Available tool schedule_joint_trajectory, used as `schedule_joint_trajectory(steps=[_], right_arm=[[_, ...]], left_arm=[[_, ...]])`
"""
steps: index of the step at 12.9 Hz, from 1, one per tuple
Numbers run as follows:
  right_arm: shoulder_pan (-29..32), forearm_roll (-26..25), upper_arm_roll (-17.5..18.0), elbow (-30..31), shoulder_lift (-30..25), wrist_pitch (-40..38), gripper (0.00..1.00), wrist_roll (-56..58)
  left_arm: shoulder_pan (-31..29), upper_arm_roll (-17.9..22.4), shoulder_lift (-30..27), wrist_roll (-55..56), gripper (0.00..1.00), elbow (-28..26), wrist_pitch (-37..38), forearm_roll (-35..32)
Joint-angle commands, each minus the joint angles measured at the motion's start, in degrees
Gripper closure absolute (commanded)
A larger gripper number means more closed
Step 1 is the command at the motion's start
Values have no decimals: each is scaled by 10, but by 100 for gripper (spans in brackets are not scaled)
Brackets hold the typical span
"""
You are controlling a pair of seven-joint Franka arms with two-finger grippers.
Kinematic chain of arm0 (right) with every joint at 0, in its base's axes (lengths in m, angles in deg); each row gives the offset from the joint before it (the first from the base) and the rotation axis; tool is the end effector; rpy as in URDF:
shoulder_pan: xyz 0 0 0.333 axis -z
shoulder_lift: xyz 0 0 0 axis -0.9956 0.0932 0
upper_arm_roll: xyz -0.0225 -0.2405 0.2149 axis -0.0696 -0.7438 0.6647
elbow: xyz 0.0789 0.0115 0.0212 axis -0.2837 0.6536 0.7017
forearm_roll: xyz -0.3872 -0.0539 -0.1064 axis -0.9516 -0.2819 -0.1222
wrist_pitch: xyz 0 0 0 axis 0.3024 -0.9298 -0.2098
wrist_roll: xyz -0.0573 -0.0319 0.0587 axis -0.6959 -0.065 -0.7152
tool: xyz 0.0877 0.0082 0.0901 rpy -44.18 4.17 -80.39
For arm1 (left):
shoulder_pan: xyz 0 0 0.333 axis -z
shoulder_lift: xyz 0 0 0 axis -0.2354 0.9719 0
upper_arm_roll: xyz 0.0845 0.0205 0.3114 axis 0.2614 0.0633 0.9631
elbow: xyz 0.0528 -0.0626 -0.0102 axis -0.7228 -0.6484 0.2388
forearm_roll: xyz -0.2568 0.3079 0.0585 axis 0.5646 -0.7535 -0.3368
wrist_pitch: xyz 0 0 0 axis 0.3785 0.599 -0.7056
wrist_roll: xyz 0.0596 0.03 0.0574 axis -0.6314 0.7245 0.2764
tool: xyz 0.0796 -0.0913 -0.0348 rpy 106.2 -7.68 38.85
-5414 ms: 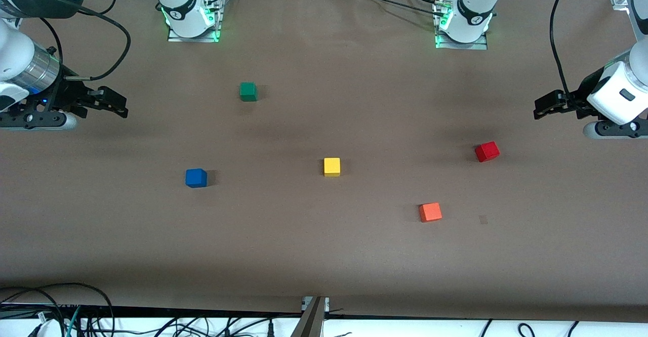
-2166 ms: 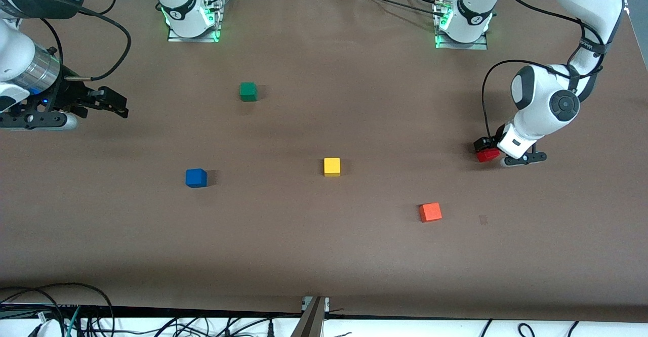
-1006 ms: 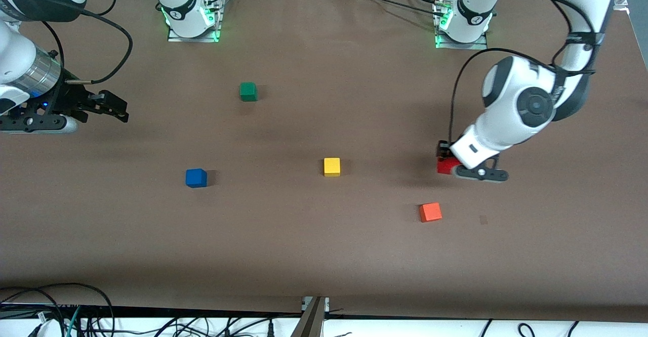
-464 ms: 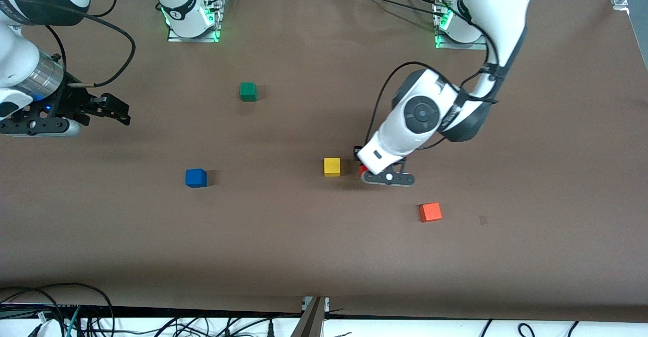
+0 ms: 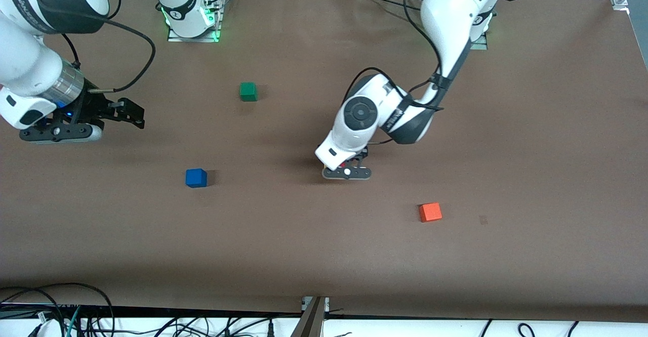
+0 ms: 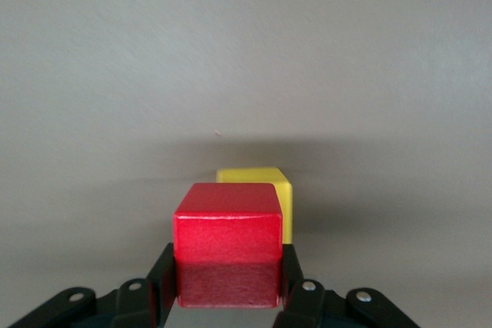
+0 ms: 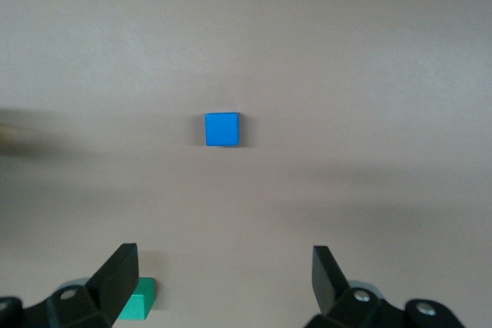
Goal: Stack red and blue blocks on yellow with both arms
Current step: 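Lower the red cube onto yellow while the right gripper grasps blue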
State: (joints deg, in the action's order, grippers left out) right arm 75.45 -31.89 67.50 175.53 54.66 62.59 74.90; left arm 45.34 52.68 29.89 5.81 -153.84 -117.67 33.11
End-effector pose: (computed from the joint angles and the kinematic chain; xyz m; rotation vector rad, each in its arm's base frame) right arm 0.6046 0.0745 0.5089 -3.1308 -0.0818 0.0192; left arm 0.5850 -0.4826 0.2400 3.0399 0.0408 -0.0837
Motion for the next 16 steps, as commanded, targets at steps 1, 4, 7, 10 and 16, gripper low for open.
schedule_joint_trajectory(steps=[1,4,7,10,16], right_arm=[[3,-9,-1,-16,36,5,0,4],[3,-5,-1,-16,65,23,0,5],[3,-1,-1,-15,102,55,0,87],[3,4,-1,-13,141,93,0,109],[-5,26,1,10,269,273,0,103]], left_arm=[[24,18,14,23,99,33,19,-8],[24,20,14,43,99,33,22,-9],[24,25,14,45,99,33,28,-9],[33,30,15,58,99,34,29,-9],[43,36,35,64,99,68,43,-8]])
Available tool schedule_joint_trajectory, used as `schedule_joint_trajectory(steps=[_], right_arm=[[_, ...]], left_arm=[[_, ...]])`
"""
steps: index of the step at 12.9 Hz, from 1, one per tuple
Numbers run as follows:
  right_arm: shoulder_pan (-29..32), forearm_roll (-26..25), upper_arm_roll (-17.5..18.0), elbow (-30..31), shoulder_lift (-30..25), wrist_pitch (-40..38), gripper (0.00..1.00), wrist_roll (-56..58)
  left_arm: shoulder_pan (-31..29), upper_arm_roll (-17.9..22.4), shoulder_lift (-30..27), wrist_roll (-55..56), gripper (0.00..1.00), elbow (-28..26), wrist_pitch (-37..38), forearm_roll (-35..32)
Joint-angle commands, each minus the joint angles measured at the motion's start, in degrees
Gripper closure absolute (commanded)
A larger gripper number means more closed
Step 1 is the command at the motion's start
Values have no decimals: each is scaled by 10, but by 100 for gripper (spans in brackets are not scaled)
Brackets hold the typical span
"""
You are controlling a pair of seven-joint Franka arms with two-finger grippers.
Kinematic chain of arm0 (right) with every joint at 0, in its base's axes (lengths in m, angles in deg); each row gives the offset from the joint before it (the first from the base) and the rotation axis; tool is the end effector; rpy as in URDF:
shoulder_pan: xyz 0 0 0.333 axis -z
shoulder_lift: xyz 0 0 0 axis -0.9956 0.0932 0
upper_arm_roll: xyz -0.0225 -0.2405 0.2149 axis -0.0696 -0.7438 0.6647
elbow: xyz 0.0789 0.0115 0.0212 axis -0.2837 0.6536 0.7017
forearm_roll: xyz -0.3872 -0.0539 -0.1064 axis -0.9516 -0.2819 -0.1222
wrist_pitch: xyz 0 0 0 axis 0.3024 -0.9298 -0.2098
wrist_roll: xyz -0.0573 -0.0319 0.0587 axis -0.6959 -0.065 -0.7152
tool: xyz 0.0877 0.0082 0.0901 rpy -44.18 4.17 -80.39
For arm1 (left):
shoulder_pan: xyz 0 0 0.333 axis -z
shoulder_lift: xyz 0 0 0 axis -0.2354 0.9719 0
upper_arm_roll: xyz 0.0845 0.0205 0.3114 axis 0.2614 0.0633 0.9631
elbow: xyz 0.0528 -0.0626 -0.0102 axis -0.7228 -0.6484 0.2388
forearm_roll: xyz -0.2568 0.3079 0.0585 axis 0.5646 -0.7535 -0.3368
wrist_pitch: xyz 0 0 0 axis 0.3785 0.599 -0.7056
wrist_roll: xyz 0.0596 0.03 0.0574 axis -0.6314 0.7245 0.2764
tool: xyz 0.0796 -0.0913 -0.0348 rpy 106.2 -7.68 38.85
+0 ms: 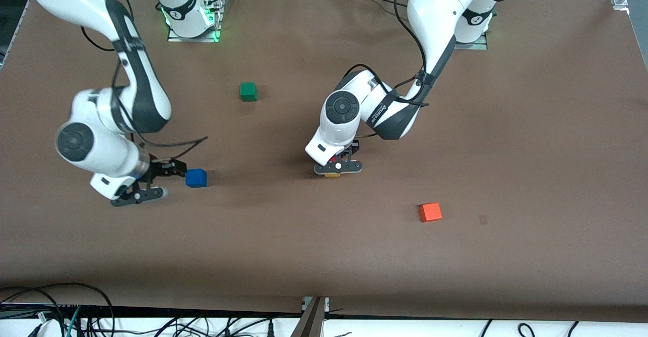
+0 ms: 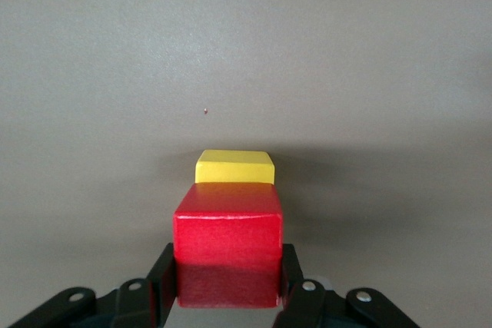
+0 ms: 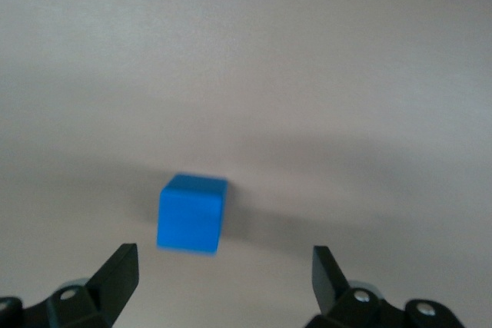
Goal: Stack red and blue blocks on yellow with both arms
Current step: 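Lower the red cube onto yellow while the right gripper grasps blue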
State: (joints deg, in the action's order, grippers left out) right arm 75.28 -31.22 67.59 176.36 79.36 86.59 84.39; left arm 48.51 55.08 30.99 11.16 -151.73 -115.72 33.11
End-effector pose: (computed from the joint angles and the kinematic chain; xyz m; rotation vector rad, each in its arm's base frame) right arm 0.6763 0.0872 0.2555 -3.1226 -0.3360 0.0591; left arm 0.5774 -0.4967 0.2370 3.0740 0.1468 -0.0863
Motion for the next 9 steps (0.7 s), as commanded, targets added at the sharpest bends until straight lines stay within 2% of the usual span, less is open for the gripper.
schedule_joint_trajectory(steps=[1,3,6,7,8,9], right_arm=[[-4,32,0,1,32,46,0,8],[-5,52,0,1,47,64,0,8],[-5,54,0,1,62,71,0,8],[-5,62,0,9,62,74,0,8],[-5,74,0,16,62,76,0,9],[-5,80,0,27,60,77,0,9]], left_arm=[[17,16,29,11,99,54,31,-8],[27,28,30,10,99,57,34,-8],[27,29,32,11,98,57,34,-8],[27,29,32,10,95,57,34,-8],[25,30,32,10,50,57,34,-9],[27,37,32,7,1,58,34,-9]])
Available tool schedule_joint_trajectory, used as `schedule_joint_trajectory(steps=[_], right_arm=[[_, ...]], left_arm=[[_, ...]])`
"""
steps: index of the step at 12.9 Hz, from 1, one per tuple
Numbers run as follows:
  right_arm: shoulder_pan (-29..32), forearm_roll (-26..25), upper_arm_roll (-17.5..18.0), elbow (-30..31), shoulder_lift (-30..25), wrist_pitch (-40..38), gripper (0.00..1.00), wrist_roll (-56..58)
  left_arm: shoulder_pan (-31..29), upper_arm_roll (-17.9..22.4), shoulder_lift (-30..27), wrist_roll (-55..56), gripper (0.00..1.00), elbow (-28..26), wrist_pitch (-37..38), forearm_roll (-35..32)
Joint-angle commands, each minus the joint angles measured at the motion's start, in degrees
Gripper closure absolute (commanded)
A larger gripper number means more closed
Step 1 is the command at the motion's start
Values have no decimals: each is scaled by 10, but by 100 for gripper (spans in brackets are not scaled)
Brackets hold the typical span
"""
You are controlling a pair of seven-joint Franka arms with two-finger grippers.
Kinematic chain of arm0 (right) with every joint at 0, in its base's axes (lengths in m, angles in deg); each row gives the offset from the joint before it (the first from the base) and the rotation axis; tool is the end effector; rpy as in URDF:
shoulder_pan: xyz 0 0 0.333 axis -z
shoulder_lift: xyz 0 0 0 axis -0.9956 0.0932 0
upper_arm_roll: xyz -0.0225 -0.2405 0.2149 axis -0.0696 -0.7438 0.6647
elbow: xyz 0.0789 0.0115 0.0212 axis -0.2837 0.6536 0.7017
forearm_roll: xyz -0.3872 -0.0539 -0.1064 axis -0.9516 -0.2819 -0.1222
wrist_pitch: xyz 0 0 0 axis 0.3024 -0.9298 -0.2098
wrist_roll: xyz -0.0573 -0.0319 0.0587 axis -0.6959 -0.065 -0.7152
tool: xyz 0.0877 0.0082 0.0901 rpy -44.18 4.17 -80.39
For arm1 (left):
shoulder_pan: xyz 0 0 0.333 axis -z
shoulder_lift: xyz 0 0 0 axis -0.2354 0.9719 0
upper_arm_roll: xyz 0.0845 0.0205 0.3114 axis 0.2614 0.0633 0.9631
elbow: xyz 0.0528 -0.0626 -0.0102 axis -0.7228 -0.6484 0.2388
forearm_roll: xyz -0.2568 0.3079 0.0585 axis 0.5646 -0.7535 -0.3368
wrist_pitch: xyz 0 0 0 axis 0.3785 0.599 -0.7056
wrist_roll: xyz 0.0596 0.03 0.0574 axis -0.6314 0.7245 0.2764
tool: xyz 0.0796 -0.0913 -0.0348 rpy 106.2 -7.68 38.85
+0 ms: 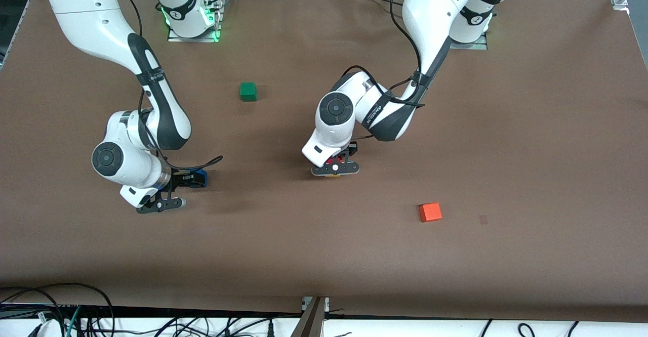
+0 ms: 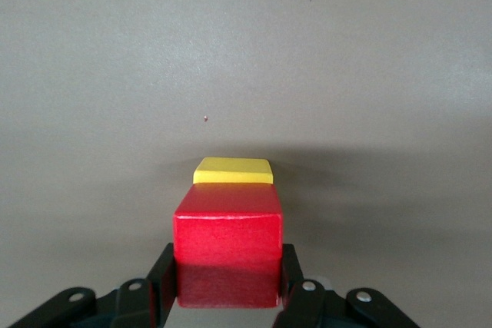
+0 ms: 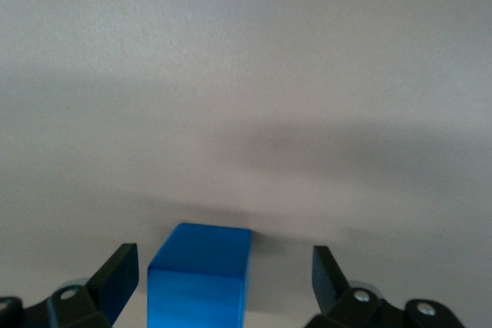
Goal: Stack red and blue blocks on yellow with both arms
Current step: 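Lower the red cube onto yellow while the right gripper grasps blue, then open the left gripper and withdraw while the right gripper lifts blue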
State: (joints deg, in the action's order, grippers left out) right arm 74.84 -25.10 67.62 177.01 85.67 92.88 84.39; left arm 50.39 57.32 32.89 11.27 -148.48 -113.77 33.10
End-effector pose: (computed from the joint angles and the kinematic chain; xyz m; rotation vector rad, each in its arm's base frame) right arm 0.6735 0.0952 0.1847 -3.0610 -0.2269 0.0761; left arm 0.5823 -0.5013 0.2335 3.1027 0.1453 -0.0735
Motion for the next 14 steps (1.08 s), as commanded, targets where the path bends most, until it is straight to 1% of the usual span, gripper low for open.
schedule_joint_trajectory(steps=[1,2,3,4,6,7,8,11,12,13,14], right_arm=[[0,22,0,30,-7,15,0,9],[0,23,0,37,-12,15,0,9],[0,22,0,46,-17,15,1,11],[0,22,0,49,-20,15,6,14],[0,23,0,50,-21,15,20,16],[0,22,0,50,-21,15,28,16],[0,22,0,50,-23,14,38,16],[0,22,4,42,-23,7,63,16],[0,22,11,30,-30,4,63,14],[-3,22,22,7,-33,-25,63,4],[-10,22,24,-33,-33,-69,63,-22]], left_arm=[[8,19,11,5,0,28,15,-9],[7,21,10,4,0,37,22,-9],[4,24,9,3,0,54,46,-9],[1,27,10,0,0,81,76,-8],[-15,27,5,0,0,112,126,-8],[-30,26,-6,-1,0,118,149,-8],[-49,25,-14,-9,0,119,168,-8],[-114,27,-78,-118,0,119,223,-8],[-142,27,-98,-134,0,118,232,-7],[-171,26,-106,-146,0,118,243,-3],[-193,27,-127,-167,0,118,249,-5]])
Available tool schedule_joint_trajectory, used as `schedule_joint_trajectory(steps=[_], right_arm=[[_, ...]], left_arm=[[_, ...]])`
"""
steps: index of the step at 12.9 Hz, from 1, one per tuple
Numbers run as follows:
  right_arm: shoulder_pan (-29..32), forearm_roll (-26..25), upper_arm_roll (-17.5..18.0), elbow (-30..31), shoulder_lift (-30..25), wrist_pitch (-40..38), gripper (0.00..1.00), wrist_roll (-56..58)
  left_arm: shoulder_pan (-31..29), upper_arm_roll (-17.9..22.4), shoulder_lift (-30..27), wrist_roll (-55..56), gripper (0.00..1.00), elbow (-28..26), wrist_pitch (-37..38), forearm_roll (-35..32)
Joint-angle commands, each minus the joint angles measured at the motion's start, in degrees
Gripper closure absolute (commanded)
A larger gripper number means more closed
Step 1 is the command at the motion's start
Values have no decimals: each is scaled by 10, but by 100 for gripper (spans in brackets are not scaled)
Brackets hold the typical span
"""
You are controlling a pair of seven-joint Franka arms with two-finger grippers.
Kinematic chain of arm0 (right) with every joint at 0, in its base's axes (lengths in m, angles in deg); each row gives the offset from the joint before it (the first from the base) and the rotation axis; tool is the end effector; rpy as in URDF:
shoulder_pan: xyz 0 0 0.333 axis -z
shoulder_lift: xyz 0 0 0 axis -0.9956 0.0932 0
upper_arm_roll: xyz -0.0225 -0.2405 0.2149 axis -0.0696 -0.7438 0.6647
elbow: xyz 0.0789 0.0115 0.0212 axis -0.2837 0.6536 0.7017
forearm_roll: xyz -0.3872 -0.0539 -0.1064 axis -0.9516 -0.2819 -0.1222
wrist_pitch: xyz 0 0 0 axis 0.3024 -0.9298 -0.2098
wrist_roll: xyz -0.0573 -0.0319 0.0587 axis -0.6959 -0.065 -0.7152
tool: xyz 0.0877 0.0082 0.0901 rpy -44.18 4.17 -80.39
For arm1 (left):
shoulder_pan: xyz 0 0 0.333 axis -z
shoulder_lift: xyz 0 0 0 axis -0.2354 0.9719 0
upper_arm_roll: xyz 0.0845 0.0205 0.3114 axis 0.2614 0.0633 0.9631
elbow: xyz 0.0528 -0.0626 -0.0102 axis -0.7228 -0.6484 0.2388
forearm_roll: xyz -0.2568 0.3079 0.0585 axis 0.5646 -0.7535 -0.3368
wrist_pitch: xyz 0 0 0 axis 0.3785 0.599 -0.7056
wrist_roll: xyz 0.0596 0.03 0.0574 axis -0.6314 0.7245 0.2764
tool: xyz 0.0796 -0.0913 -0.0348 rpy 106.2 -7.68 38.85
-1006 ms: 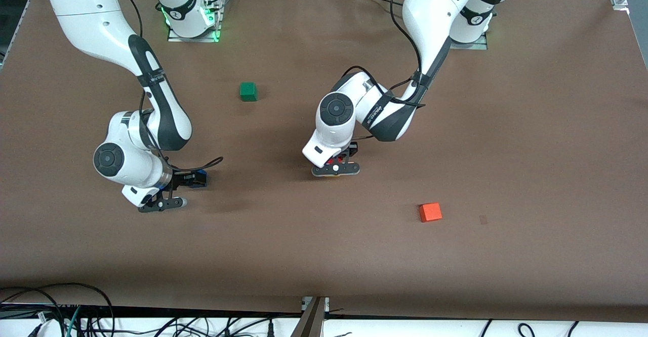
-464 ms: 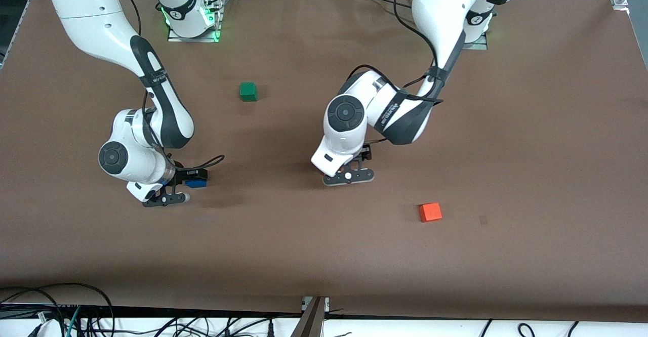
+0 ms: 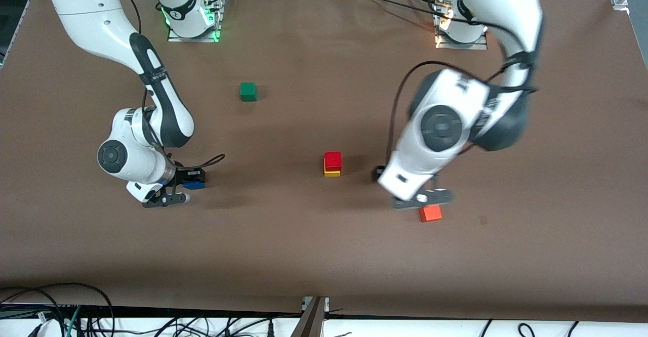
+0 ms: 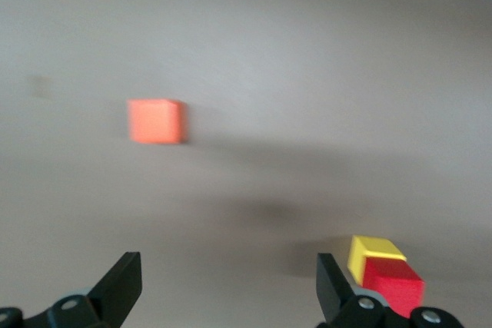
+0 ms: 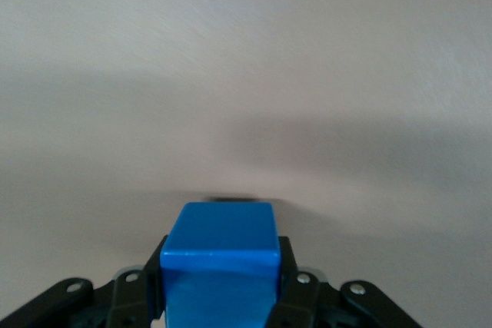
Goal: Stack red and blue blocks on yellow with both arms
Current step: 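Open the left gripper and withdraw while the right gripper lifts blue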
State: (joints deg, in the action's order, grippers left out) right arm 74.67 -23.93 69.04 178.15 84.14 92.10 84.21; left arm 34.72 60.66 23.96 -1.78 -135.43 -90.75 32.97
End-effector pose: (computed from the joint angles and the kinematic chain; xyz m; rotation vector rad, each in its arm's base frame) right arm 0.6657 0.1128 0.1933 -3.0298 -0.2345 0.0900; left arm 0.7012 -0.2877 0.4278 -3.1199 -0.2799 0.0476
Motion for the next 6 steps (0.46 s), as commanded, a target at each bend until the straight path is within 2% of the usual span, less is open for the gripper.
schedule_joint_trajectory(steps=[1,2,3,6], right_arm=[[-20,5,10,-90,-15,-114,63,-51],[-34,3,10,-139,-7,-153,63,-73],[-51,5,10,-166,0,-175,63,-79],[-123,2,9,-211,6,-181,62,-144]], left_arm=[[-67,-7,-55,-55,0,-13,40,-1],[-99,-12,-60,-76,0,-13,53,2],[-114,-7,-90,-105,0,-19,58,0],[-170,-7,-143,-165,0,-29,87,0]])
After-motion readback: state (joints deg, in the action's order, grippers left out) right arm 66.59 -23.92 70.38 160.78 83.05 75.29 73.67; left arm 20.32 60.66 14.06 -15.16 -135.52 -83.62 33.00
